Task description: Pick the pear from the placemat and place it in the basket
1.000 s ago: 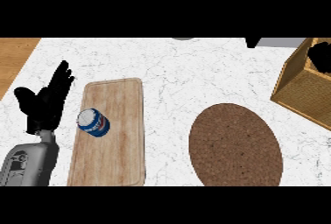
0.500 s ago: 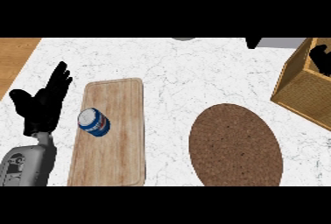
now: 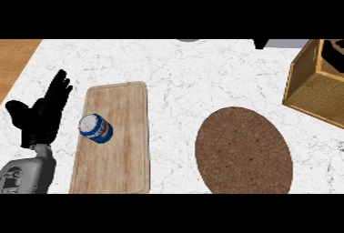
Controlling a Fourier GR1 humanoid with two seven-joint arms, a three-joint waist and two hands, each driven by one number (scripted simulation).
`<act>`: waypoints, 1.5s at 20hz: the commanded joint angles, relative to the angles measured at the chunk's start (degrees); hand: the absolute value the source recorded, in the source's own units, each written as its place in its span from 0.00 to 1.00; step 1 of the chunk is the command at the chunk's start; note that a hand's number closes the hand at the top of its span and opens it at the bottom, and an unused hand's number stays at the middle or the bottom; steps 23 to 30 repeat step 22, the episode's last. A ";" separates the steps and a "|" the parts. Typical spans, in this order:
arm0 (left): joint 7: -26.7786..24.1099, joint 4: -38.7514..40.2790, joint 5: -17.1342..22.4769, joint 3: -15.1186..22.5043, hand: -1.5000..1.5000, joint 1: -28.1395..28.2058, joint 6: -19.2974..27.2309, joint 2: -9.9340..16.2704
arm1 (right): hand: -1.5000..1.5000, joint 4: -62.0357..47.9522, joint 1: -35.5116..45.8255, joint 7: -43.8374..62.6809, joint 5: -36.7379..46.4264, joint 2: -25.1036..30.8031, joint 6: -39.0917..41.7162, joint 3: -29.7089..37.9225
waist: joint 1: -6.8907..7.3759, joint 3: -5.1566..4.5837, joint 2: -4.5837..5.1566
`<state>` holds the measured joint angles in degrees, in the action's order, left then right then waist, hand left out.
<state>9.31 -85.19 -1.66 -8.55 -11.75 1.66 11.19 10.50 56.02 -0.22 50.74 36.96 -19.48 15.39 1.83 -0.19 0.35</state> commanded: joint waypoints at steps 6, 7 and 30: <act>1.35 -1.02 -1.43 0.81 0.50 -0.06 2.18 -1.39 | 0.00 4.24 -0.83 -2.47 -12.61 4.58 1.04 11.49 | -1.47 0.27 -0.26; -0.03 0.44 -0.44 -0.59 0.50 0.38 1.02 -0.23 | 0.00 4.17 -2.50 -3.47 -14.47 5.27 2.45 13.04 | -1.75 0.25 -0.28; -2.16 6.47 -0.97 -1.98 0.50 -3.47 1.86 -0.04 | 0.00 11.05 -20.57 -14.55 -30.64 11.65 17.86 22.80 | -2.28 0.20 -0.25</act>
